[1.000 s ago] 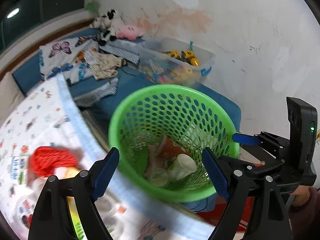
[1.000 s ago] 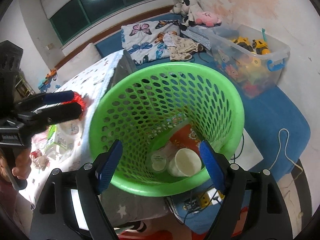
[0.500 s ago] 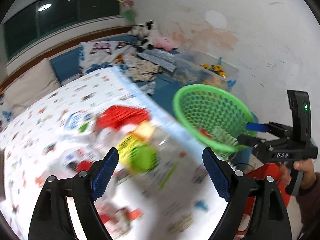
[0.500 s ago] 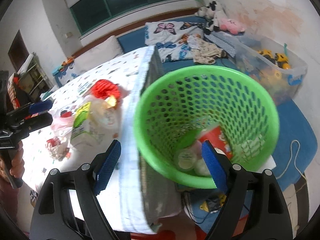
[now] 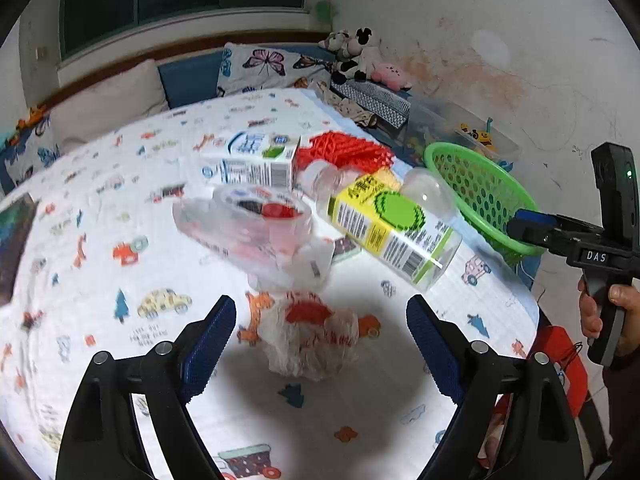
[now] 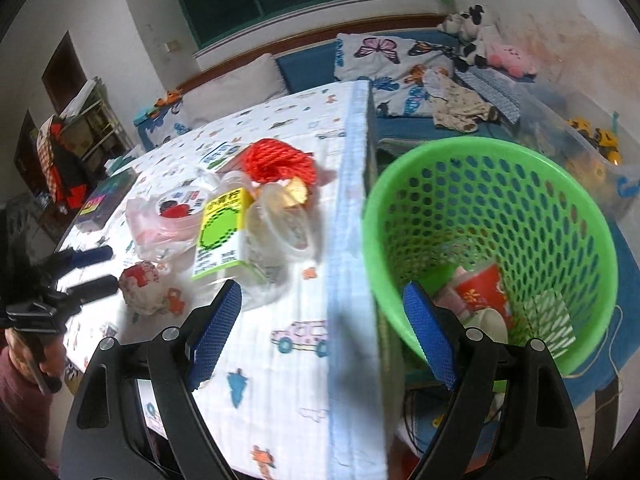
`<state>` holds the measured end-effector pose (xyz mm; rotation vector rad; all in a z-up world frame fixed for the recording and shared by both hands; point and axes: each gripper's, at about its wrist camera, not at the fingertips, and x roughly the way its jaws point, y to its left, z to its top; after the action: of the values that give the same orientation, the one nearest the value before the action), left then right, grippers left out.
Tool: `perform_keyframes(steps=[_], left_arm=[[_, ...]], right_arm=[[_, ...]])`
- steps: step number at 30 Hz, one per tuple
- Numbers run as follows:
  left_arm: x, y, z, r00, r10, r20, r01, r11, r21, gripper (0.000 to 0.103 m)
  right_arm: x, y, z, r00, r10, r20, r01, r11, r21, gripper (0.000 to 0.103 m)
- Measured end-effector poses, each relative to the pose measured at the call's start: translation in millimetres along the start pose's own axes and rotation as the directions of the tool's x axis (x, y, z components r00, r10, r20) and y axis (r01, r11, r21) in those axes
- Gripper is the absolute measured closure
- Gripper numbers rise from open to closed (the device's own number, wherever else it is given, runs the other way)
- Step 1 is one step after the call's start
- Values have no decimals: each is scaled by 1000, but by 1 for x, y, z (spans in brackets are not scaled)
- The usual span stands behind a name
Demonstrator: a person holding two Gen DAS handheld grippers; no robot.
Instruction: Collect trash
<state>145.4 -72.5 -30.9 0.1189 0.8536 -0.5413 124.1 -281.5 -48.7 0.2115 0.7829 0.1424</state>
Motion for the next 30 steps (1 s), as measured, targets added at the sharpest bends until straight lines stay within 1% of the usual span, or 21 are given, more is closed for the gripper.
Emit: perform_keyframes(steps=[5,7,9,14,16,18,21,24,28,30], left_arm=[[11,2,-8,1000,-1,-18,1,1000,-20,19],[15,5,-9,1000,-14,-22,13,999,-33,19],[18,5,-10,1000,-21,-23,20,999,-36,27],[25,8,-14,999,-40,-32,38,998,-56,35],[25,9,-16,998,-48,-32,46,997,-58,40],[25,10,-16,998,-50,-31,48,997,-57,49],[23,16,-17,997,-70,-33,68,994,-81,54],[20,21,-20,996,-80,-32,77,992,-96,56],[14,25,-23,996,-81,-26,78,992,-99,57],[9,27,-24,996,-84,-21,81,991,-103,57]], right_arm=[[5,13,1,1000,15,-10,-15,1000,-26,20],[7,18,3,1000,20,-14,-21,999,-35,20],[11,21,4,1000,24,-18,-24,999,-42,20],[20,35,7,999,40,-33,-43,996,-74,20],[24,42,7,998,45,-41,-49,994,-98,20],[29,50,8,998,49,-51,-54,991,-118,20],[35,58,11,996,61,-62,-69,988,-138,20],[39,63,16,996,62,-57,-70,985,-156,21],[40,66,23,996,73,-50,-79,987,-137,23],[41,71,25,996,80,-51,-86,985,-151,24]])
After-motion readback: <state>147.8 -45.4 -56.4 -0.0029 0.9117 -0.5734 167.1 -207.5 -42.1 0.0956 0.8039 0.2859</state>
